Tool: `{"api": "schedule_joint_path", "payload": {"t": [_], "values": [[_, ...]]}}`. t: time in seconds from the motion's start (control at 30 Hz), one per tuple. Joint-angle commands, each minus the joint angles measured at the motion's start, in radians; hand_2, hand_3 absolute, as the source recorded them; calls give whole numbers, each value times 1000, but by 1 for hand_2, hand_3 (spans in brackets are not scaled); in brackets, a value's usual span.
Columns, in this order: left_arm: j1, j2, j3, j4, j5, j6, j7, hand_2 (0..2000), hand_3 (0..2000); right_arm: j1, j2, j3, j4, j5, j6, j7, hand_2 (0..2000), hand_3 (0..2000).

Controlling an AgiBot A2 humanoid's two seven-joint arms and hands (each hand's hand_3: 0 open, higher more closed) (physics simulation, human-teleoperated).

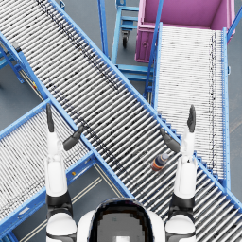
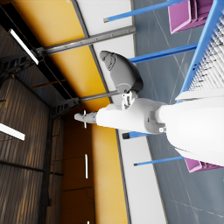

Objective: Pick up the oil and place it on the left assembly line, put the cola on the right, and keep Sprite still

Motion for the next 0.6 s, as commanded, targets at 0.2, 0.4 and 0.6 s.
{"api": "schedule_joint_path", "payload": {"t": [0.2,0.4,0.6], "values": [[6,3,-9,-10,0,0,0,0,0,1,-4,-11,11,0,0,0,0,0],[-3,7,-10,-20,0,0,0,0,0,-8,-7,-15,19,0,0,0,0,0],[-12,11,-11,-30,0,0,0,0,0,-7,-11,-6,22,0,0,0,0,0]]}}
